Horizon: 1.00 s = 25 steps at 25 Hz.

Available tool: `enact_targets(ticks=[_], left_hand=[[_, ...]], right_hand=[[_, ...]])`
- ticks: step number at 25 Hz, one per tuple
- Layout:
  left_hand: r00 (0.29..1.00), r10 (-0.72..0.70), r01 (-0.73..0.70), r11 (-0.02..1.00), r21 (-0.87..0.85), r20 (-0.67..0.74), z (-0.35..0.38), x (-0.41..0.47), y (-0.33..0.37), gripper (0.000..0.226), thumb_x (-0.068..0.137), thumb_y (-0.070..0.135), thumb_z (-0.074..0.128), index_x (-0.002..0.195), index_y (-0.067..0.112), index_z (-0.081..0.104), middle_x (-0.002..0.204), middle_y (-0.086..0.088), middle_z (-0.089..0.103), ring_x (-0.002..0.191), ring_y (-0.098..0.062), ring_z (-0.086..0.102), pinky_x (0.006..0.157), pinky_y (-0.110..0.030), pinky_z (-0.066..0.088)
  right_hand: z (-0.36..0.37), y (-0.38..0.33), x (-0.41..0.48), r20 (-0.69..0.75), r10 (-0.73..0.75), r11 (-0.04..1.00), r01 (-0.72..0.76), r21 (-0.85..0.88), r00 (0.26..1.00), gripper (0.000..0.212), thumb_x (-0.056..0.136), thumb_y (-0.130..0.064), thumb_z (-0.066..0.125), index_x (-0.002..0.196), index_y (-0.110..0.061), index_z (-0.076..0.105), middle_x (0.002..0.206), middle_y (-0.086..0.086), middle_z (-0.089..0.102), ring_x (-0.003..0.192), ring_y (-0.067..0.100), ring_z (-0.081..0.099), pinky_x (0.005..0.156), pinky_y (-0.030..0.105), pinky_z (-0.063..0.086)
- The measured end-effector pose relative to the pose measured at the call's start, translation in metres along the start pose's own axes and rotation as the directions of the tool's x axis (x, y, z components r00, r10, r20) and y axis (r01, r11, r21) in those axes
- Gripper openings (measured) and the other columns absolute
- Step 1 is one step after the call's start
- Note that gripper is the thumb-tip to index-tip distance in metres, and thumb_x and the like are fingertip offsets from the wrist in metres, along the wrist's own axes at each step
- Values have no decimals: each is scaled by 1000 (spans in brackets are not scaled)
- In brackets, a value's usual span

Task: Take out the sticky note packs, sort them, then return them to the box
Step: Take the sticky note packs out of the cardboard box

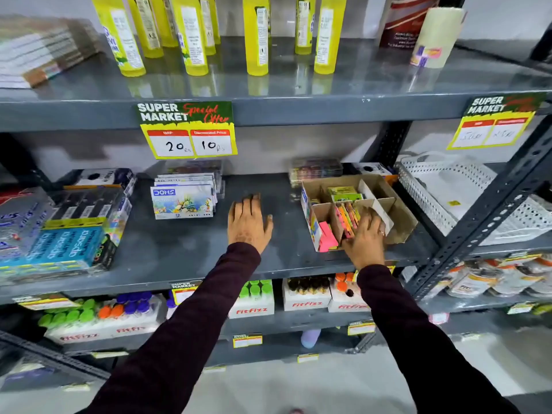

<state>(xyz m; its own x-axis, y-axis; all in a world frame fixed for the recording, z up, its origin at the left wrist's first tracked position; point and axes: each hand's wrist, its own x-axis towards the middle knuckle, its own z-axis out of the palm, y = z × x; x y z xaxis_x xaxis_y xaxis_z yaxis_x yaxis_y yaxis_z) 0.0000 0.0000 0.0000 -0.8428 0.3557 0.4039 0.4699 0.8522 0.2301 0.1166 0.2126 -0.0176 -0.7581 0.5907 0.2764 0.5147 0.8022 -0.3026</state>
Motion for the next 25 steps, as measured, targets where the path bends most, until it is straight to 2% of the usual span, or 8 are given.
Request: enact_targets(ticks=[2, 4, 10, 13, 15, 19, 22, 25], left_hand=[[1000, -26, 26, 1000, -6, 1, 2, 1, -1, 54, 81, 29, 60, 125, 0, 46, 116, -22, 58, 106, -40, 52, 99, -48, 40], [1000, -25, 25, 1000, 18, -9, 6, -1, -5, 54, 82, 29, 60, 124, 0, 46, 116, -22, 58, 107, -40, 52, 99, -48, 40], [999, -42, 42, 999, 3, 22, 10, -5, -23, 54, 82, 28, 62, 124, -2, 47, 115, -24, 59, 107, -40, 53, 98, -49, 40], [999, -43, 43, 999, 11, 23, 7, -7, -40, 55, 81, 30, 61, 124, -2, 47, 113, -22, 60, 105, -39, 55, 96, -47, 42], [999, -31, 30, 999, 25, 26, 6, -13, -58, 56, 84, 37, 51, 124, -1, 47, 114, -21, 61, 105, -37, 55, 96, -46, 42], [991, -28, 24, 999, 29, 132, 10, -35, -93, 87, 78, 64, 22, 133, -1, 39, 131, -22, 53, 121, -36, 48, 106, -47, 33], [956, -48, 39, 999, 36, 291, 16, -51, -112, 123, 60, 90, 1, 143, 3, 23, 150, -15, 31, 139, -26, 25, 116, -44, 16], [915, -61, 39, 997, 64, 398, 23, -61, -127, 136, 46, 96, -1, 145, 5, 10, 156, -11, 16, 144, -20, 10, 119, -41, 6]], right_hand=[[3, 8, 4, 153, 14, 1000, -12, -11, 988, 85, 78, -16, 69, 146, 2, 23, 142, 28, 35, 127, 41, 42, 102, 42, 43], [12, 16, 7, 191, -13, 1000, 17, -17, 982, 86, 81, -17, 68, 149, -2, 17, 147, 23, 32, 132, 37, 40, 105, 42, 43], [14, 13, 12, 149, 42, 998, -47, 31, 988, 72, 87, -12, 61, 148, -5, 24, 143, 21, 38, 114, 40, 55, 91, 43, 50], [1, 1, 5, 39, 125, 989, -127, 75, 991, 65, 88, -15, 60, 144, -3, 30, 138, 23, 43, 103, 43, 60, 82, 48, 52], [-10, -15, 1, -108, 128, 983, -111, 146, 986, 64, 86, -15, 63, 141, 0, 36, 140, 23, 45, 107, 45, 59, 85, 50, 53], [-10, -77, -12, -308, -201, 966, 241, 98, 930, 67, 72, -10, 73, 133, -3, 46, 131, 22, 58, 102, 40, 64, 80, 44, 58], [18, -119, -25, -167, -408, 913, 405, -51, 898, 69, 59, -7, 76, 125, -5, 58, 118, 16, 68, 100, 33, 69, 84, 39, 58], [39, -126, -21, 25, -437, 881, 434, -190, 899, 55, 60, -3, 70, 114, -8, 69, 110, 12, 74, 97, 30, 72, 85, 42, 59]])
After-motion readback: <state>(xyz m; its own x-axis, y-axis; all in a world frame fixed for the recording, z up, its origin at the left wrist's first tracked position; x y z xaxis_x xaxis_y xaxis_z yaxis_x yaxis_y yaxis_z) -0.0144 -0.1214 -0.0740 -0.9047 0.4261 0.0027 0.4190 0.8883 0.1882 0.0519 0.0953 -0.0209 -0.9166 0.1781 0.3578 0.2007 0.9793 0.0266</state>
